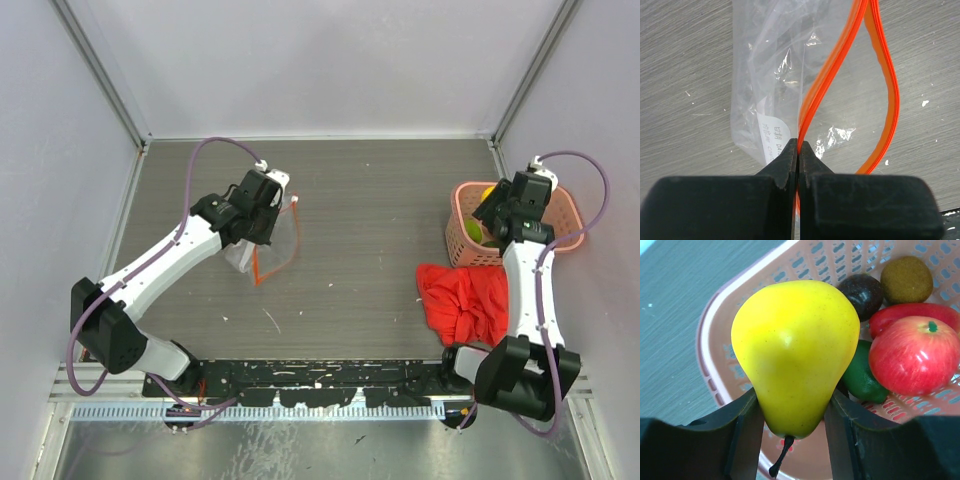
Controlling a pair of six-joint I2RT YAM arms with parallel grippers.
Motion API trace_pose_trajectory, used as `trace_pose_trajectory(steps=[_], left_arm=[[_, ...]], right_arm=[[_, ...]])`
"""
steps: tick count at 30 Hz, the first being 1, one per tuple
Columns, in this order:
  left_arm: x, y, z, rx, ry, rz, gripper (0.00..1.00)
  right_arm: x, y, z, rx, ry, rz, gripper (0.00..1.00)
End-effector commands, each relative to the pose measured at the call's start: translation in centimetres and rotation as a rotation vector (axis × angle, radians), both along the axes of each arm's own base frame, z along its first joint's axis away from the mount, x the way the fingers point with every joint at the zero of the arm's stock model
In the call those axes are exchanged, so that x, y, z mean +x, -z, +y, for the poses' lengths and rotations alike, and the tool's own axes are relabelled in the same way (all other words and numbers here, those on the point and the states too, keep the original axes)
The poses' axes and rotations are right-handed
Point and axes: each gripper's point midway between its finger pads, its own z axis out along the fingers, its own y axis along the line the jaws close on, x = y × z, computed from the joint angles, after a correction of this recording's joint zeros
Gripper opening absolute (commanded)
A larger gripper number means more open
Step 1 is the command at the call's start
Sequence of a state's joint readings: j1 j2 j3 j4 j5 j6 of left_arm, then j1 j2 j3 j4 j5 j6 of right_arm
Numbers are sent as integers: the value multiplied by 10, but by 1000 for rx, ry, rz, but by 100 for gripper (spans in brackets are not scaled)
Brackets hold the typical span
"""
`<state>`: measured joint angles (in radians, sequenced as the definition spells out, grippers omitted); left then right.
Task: Place the food in the zip-top bag and seal the zipper
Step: Pick up the fake fruit from the bin, then place the fake fruit in the zipper food storage bag.
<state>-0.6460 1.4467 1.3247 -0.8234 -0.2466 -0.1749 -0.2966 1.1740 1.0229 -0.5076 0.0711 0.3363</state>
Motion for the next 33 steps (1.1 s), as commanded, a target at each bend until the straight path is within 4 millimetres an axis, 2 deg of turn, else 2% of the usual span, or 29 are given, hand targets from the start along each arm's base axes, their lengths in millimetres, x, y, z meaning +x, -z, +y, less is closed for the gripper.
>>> trace_pose_trajectory(steps=[1, 7, 10, 13, 21, 27, 33], left_arm=[[6, -16, -8, -52, 11, -32, 0], [8, -22, -16, -76, 26, -29, 0], [11, -25, -20, -79, 31, -30, 0], [9, -26, -20, -72, 33, -13, 0], [10, -34, -26, -92, 36, -7, 0], [11, -37, -34, -119, 40, 10, 0], [10, -43, -51, -188, 57, 39, 0]], right_arm=[[1, -41, 15, -14, -91, -127, 8], [-3, -81, 52, 19, -269, -277, 5], [-8, -102, 77, 23, -380, -354, 5], [-12, -116, 105, 12, -492, -404, 5], [-21, -120, 198, 51, -809, -480, 5], [-32, -118, 254, 97, -985, -523, 5], [-44, -113, 309, 157, -1135, -546, 5]])
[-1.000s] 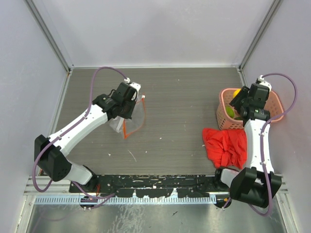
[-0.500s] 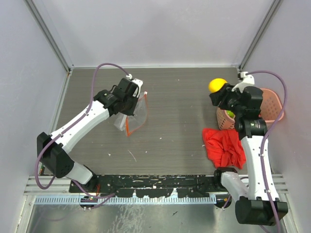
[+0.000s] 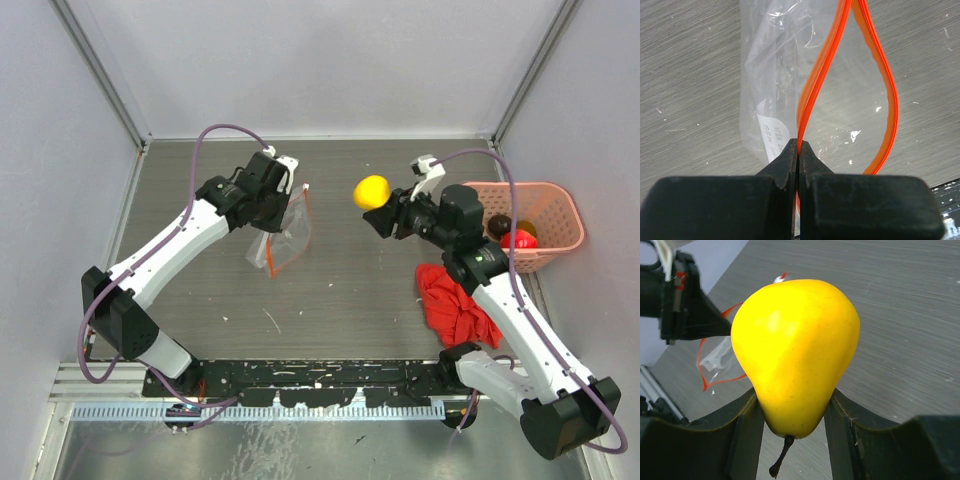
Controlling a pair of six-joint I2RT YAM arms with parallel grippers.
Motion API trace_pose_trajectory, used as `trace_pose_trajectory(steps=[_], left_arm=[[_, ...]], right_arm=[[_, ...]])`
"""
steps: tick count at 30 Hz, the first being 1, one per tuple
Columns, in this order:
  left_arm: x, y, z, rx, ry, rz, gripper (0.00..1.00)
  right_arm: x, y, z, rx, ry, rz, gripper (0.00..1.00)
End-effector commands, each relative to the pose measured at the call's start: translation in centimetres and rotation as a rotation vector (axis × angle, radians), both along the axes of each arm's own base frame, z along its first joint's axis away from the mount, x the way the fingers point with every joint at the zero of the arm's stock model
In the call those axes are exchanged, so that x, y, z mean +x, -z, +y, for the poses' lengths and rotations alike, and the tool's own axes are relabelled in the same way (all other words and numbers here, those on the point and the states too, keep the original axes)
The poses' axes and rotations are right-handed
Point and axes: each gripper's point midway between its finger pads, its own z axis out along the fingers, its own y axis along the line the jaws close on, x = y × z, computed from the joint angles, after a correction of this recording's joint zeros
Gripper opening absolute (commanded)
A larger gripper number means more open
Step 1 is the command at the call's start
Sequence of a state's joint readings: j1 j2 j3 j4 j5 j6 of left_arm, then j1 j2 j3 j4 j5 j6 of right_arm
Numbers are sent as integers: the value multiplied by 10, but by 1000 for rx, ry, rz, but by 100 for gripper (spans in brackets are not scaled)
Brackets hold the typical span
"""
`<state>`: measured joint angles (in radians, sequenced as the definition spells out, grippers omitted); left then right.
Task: Place the food in the zip-top bag and seal the zipper
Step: Place the fake fruit in the zipper food storage bag.
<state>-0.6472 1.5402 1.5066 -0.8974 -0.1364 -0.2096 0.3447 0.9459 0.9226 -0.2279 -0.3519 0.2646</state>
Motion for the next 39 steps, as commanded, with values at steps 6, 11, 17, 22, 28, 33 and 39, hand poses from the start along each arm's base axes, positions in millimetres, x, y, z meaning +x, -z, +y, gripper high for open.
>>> trace_pose_trajectory(steps=[6, 11, 17, 22, 28, 33, 39], left_arm=[[1, -19, -29, -121, 25, 14, 0], [-2, -19, -32, -134, 33, 21, 0], [-2, -20, -33, -143, 33, 19, 0], [-5, -23, -34, -155, 43, 17, 0], [-13, -29, -39, -182, 73, 22, 0], [-23, -33, -44, -192, 106, 22, 0], [-35, -41, -52, -206, 151, 9, 0]], right_arm=[[-14, -13, 83, 89, -225, -78, 5], [-24, 5, 114, 87, -310, -30, 5], [-28, 36, 130, 84, -352, 40, 5], [-26, 61, 131, 62, -347, 90, 5], [-20, 77, 133, 50, -325, 117, 4], [-13, 80, 138, 50, -315, 135, 4], [-7, 88, 143, 36, -313, 167, 4]])
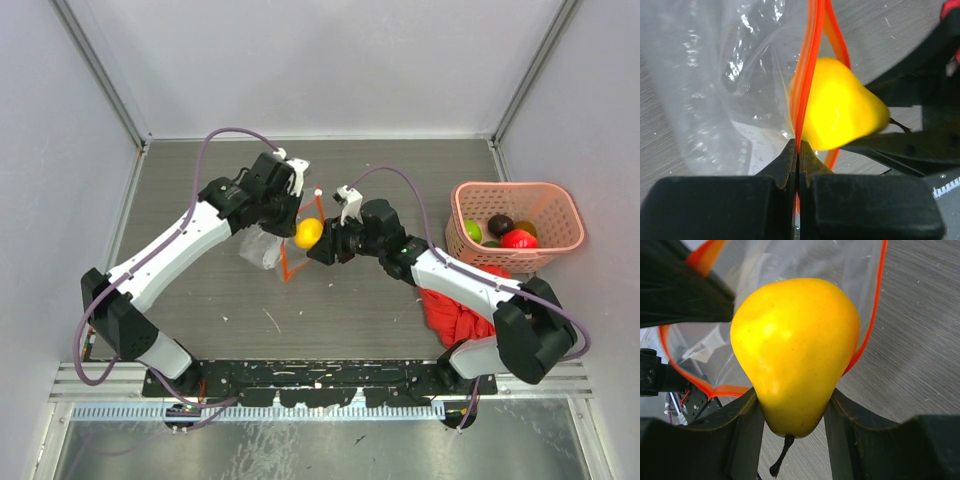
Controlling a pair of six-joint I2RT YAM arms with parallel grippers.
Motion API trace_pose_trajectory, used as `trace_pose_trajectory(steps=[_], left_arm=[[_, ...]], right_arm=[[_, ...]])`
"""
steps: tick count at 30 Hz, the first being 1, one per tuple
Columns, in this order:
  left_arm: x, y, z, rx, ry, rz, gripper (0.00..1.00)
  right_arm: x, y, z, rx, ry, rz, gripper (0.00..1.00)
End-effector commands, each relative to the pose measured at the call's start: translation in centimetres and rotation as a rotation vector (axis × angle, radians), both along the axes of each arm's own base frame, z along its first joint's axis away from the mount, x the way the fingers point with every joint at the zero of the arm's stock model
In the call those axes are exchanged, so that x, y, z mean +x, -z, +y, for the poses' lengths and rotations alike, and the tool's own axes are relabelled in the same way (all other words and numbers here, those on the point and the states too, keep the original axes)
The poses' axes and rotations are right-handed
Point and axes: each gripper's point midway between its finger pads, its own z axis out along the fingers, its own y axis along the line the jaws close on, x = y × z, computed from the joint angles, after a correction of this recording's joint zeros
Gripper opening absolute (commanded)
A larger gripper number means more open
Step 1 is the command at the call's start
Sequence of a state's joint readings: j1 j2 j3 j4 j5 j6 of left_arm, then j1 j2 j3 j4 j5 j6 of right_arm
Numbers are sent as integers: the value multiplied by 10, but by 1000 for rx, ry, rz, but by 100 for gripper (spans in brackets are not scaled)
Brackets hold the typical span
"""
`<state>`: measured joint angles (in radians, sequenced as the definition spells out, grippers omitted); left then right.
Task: Place the food in the zip-top bag and seal the zipper
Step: Place the fake fruit in the zipper food storage bag.
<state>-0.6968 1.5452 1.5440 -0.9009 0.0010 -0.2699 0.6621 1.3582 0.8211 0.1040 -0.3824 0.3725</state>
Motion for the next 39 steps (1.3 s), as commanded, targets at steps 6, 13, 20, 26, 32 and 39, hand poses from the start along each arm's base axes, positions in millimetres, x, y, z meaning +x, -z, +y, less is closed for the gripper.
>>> trace_pose_trajectory(steps=[6, 13, 20, 26, 32, 39], left_arm=[[-24, -29, -25, -101, 115, -35, 0], [-35, -19, -33, -101, 136, 10, 0], [-51, -18, -54, -211, 184, 64, 0], [-50, -15, -56, -213, 169, 73, 0], [-43, -28, -59, -260, 127, 27, 0], [-37, -39, -68, -340, 89, 13, 0]], right_arm=[[20, -36, 15, 87, 33, -67, 4], [30, -50, 11, 163, 118, -90, 4], [38, -60, 7, 209, 182, -105, 7], [40, -53, 1, 177, 214, -89, 30], [37, -51, -6, 140, 234, -75, 43], [41, -51, -24, 32, 300, -65, 58]])
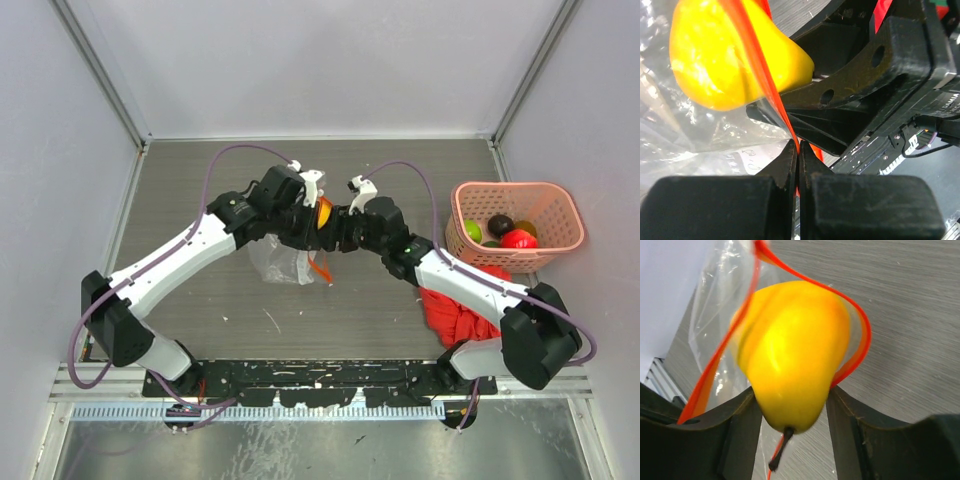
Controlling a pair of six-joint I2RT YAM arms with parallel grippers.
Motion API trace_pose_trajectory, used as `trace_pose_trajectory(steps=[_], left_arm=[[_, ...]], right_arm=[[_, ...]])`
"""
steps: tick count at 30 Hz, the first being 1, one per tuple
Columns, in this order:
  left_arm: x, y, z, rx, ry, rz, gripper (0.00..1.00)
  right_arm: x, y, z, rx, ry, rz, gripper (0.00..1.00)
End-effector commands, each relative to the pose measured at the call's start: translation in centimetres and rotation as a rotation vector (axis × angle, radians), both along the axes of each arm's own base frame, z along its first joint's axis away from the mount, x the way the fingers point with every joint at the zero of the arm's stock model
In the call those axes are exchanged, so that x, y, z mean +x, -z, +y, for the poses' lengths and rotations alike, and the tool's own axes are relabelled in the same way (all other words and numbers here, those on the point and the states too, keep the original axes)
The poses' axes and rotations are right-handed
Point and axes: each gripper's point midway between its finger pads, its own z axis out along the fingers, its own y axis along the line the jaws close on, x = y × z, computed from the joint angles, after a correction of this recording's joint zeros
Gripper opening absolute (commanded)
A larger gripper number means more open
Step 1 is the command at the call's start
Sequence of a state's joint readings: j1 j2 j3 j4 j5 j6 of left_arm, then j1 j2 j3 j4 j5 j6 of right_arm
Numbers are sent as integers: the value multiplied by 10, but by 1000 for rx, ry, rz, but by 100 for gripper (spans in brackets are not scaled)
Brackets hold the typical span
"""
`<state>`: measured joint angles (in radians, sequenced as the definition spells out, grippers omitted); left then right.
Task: Place the food in the zip-top bag and seal the zipper
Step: Place the fake fruit in the zipper food storage bag.
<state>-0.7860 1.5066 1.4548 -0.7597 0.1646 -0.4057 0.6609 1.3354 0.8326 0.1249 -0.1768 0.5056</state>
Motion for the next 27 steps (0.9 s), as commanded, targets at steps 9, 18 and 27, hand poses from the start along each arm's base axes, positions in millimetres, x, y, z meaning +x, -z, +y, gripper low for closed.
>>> trace_pose_trajectory(steps=[9, 18, 27], left_arm=[[7, -44, -22, -229, -49, -53, 0], [22, -32, 2, -175, -150, -59, 0], [31, -35, 25, -85, -203, -117, 0]], right_arm=[[7, -42, -28, -132, 92, -33, 70], [2, -38, -55, -287, 142, 1, 67], [10, -38, -69, -388, 193, 11, 30]])
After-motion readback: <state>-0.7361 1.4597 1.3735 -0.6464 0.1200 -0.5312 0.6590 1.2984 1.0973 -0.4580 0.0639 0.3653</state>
